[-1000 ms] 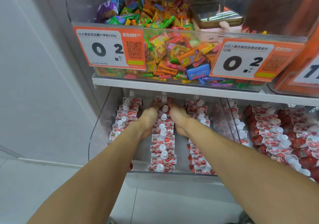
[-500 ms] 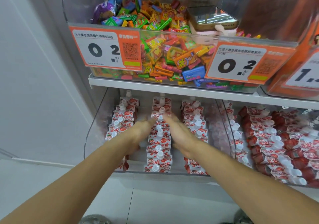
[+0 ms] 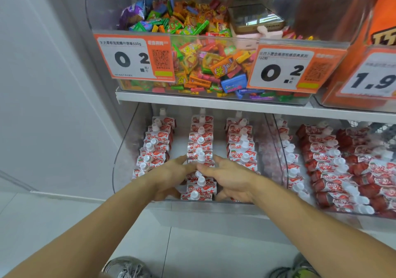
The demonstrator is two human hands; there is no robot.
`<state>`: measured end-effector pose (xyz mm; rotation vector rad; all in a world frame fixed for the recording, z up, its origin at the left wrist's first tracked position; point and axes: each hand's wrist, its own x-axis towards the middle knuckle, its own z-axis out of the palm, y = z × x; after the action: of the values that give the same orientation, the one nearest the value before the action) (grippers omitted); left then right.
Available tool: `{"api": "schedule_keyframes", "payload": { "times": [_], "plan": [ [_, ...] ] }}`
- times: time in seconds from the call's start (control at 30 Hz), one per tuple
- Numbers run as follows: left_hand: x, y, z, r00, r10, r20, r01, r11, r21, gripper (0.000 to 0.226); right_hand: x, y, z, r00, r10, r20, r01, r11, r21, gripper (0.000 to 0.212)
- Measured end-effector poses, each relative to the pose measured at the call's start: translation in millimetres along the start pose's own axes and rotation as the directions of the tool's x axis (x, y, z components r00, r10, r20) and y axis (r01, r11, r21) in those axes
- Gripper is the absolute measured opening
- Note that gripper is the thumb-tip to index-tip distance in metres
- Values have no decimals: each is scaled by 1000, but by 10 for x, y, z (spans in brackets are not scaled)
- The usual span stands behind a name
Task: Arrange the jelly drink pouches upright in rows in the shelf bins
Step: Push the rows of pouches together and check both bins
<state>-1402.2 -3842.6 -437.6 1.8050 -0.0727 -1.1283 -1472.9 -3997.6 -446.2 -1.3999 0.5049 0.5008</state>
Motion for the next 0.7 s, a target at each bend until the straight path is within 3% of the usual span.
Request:
{"api": "schedule_keyframes", "payload": {
  "times": [0.1,0.23,0.3,0.4,0.47,0.53,0.7],
  "plan": [
    [-22,24,15,1000,-13,14,13,1000,2,53,-45,-12,69,1000,24,8,-24,999,33,83],
    [-35,59,65,999,-19,-27,19,1000,-1,57,-49,-16,96,999,46,-20,-44,997,57,85],
    [-85,78,83,997,-26,-76,30,998,48,51,-94,-25,117,994,58,-90,-67,993,-100,90],
    [-120,46,43,985,-44,-169,85,966,244,43,-126,12,83,981,-7,-195,-77,904,-420,54],
    [-120,28,18,990,-64,-128,90,975,203,40,-102,42,64,986,15,-164,-73,932,-354,47],
    [-149,37,23,993,-61,-101,76,986,145,33,-78,42,71,991,40,-131,-74,963,-261,55],
    [-166,54,51,994,-43,-97,57,987,150,27,-70,57,107,987,12,-160,-65,942,-331,36]
  ]
}}
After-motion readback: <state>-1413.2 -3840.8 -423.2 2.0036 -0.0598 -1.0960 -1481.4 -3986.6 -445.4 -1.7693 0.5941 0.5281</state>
